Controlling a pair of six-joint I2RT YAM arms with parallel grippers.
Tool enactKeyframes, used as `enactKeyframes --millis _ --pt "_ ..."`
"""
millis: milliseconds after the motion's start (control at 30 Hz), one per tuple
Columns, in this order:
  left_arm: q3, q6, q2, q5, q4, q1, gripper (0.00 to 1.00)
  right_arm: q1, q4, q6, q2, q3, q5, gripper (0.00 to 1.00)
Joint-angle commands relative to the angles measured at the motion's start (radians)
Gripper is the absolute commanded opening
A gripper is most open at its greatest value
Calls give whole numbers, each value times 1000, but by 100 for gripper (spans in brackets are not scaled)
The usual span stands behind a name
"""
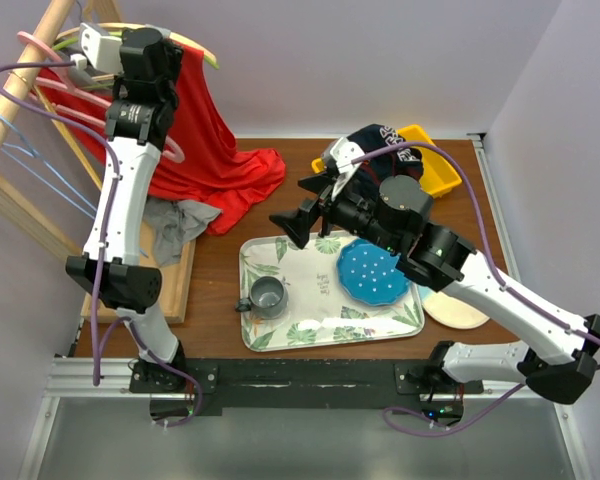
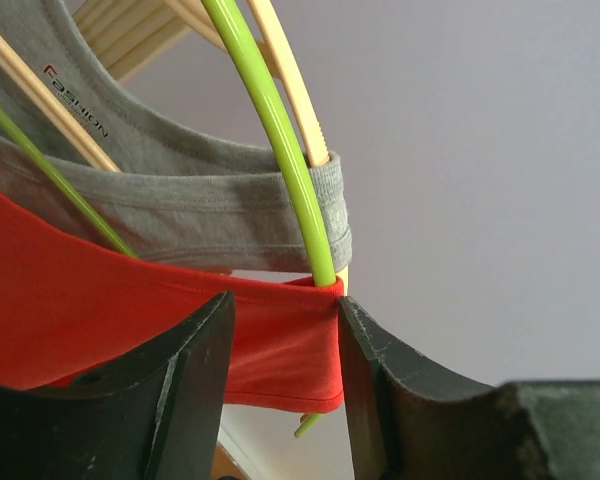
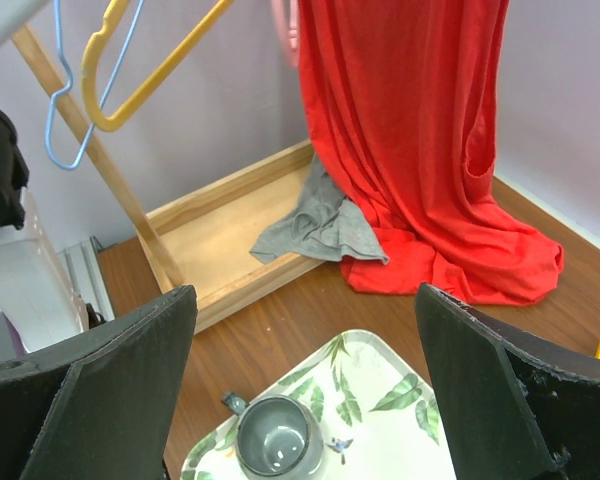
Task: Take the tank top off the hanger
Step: Pick up the hanger from the clothesline.
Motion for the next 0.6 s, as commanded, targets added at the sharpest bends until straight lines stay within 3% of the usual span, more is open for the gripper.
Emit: enactKeyframes --millis 0,567 --pt "0 31 22 -73 134 3 50 4 38 -17 -31 -5 0 95" --pt "-34 178 26 -150 274 17 47 4 56 -23 -19 -23 5 95"
